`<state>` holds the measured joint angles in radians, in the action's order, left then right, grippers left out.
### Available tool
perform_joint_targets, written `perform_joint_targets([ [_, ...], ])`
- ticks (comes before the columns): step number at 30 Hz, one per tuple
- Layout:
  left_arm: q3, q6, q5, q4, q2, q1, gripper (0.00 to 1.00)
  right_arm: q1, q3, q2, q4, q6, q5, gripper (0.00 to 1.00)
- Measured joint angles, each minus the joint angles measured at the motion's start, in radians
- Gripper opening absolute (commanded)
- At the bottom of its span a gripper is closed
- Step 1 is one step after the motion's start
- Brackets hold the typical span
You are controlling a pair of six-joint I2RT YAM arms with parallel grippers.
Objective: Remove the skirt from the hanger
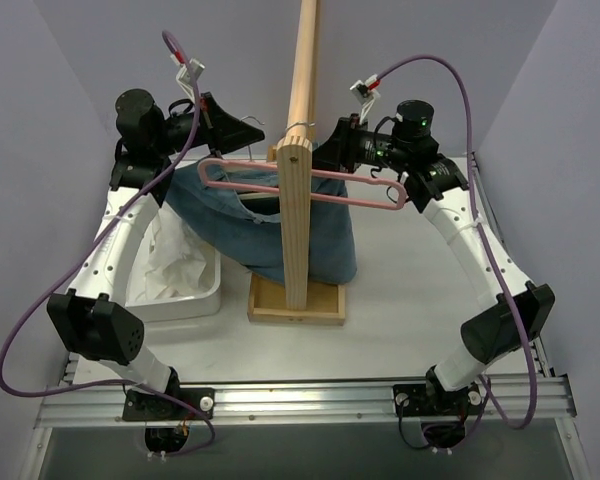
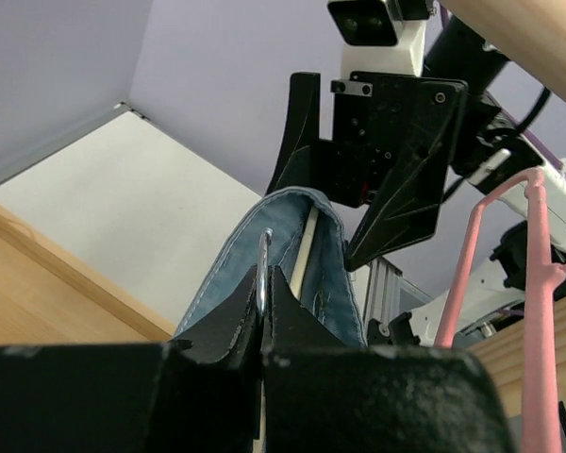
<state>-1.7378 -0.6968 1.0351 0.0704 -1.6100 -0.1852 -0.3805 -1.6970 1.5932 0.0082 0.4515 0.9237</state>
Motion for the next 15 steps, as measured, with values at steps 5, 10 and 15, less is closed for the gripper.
perform_joint_targets([
  [5,0.044,0.058,-0.101,-0.063,0.081,-0.019,0.02,0.008,0.024,-0.092,-0.129,0.035,-0.244,1.0],
  [10,0.057,0.099,-0.158,-0.069,0.112,-0.042,0.02,0.087,0.051,-0.159,-0.179,0.121,-0.373,1.0],
  [15,0.101,0.138,-0.196,-0.07,0.116,-0.064,0.02,0.126,0.037,-0.14,-0.24,0.175,-0.418,1.0],
])
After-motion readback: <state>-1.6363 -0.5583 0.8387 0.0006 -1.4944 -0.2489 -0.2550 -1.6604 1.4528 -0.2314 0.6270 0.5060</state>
